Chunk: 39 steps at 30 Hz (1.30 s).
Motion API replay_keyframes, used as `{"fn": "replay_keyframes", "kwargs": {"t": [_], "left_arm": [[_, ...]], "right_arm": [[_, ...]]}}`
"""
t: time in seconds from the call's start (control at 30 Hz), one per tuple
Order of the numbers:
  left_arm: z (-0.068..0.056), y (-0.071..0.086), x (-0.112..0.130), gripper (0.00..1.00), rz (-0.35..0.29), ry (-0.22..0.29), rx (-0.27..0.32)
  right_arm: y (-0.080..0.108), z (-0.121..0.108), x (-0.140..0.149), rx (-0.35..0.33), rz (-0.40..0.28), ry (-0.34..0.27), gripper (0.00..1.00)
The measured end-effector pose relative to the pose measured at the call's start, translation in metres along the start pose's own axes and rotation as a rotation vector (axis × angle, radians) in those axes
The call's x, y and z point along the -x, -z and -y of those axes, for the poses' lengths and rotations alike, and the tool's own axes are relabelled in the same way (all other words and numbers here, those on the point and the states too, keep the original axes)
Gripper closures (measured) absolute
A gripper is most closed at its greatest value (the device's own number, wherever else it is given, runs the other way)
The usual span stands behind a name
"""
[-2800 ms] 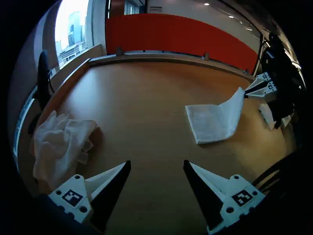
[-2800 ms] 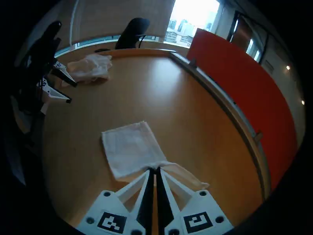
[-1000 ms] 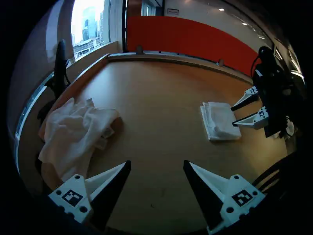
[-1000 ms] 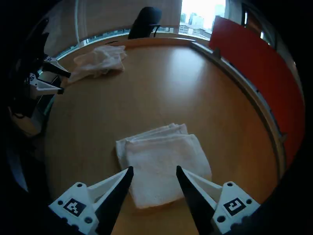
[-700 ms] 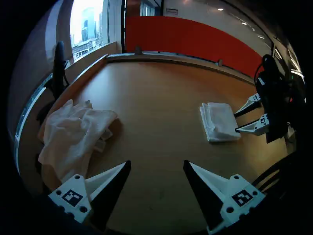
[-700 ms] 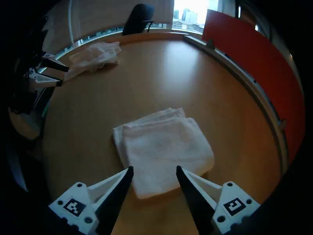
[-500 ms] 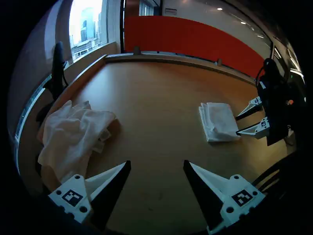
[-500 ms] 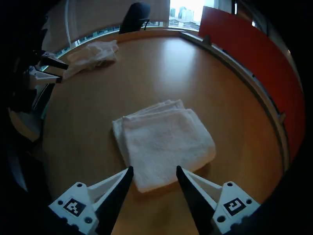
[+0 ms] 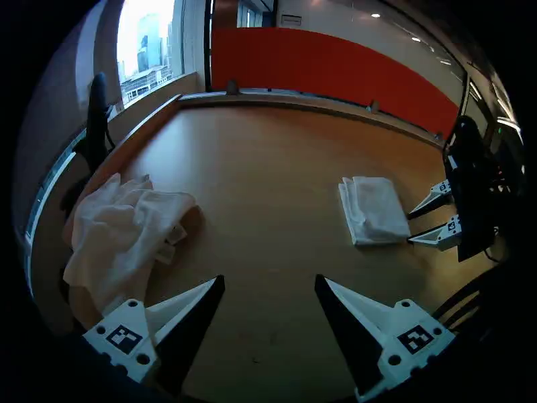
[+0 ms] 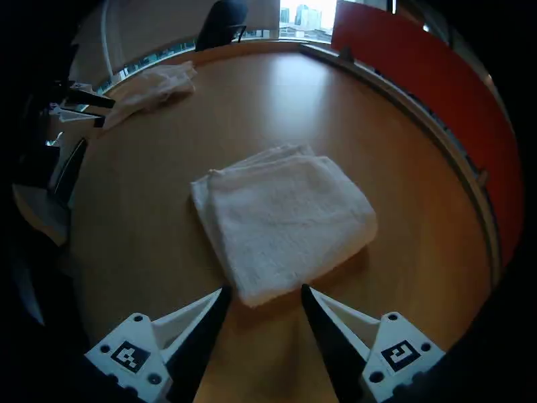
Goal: Fold towel
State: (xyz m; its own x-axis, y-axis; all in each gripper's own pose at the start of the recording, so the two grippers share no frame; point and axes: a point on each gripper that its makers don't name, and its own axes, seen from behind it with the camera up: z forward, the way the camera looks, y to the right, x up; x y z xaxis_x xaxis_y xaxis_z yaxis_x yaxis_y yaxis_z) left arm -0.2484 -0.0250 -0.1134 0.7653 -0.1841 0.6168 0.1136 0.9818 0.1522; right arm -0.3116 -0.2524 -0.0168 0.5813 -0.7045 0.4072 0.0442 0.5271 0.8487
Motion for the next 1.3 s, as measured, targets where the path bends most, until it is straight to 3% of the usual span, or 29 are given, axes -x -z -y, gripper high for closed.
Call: {"fn": "replay_keyframes", "kwargs": {"t": [0.17, 0.3, 0.43, 0.57, 0.83, 0.9, 1.3], "left_arm": [[-0.002, -0.001, 0.001, 0.0, 0.003, -0.005, 0.002], [-0.003, -0.002, 0.001, 0.0, 0.006, -0.003, 0.005], [-0.002, -0.002, 0.001, 0.0, 0.006, -0.002, 0.005], [-0.002, -0.003, 0.001, 0.0, 0.006, -0.003, 0.005], [-0.002, -0.003, 0.0, 0.0, 0.005, -0.004, 0.005], [-0.002, -0.003, 0.0, 0.0, 0.004, -0.005, 0.005], [-0.005, -0.002, 0.0, 0.0, -0.002, -0.005, 0.012]], "right_arm": [[-0.001, 0.001, 0.004, 0.003, 0.0, -0.028, 0.29], [-0.003, 0.004, 0.007, -0.002, -0.002, -0.041, 0.42], [-0.006, 0.006, 0.01, 0.0, 0.002, -0.043, 0.44], [-0.008, 0.009, 0.012, 0.001, 0.005, -0.043, 0.55], [-0.007, 0.013, 0.013, -0.005, -0.006, -0.058, 0.91], [-0.007, 0.014, 0.012, -0.007, -0.009, -0.059, 0.95], [0.0, 0.011, 0.006, -0.001, -0.025, -0.062, 0.96]]}}
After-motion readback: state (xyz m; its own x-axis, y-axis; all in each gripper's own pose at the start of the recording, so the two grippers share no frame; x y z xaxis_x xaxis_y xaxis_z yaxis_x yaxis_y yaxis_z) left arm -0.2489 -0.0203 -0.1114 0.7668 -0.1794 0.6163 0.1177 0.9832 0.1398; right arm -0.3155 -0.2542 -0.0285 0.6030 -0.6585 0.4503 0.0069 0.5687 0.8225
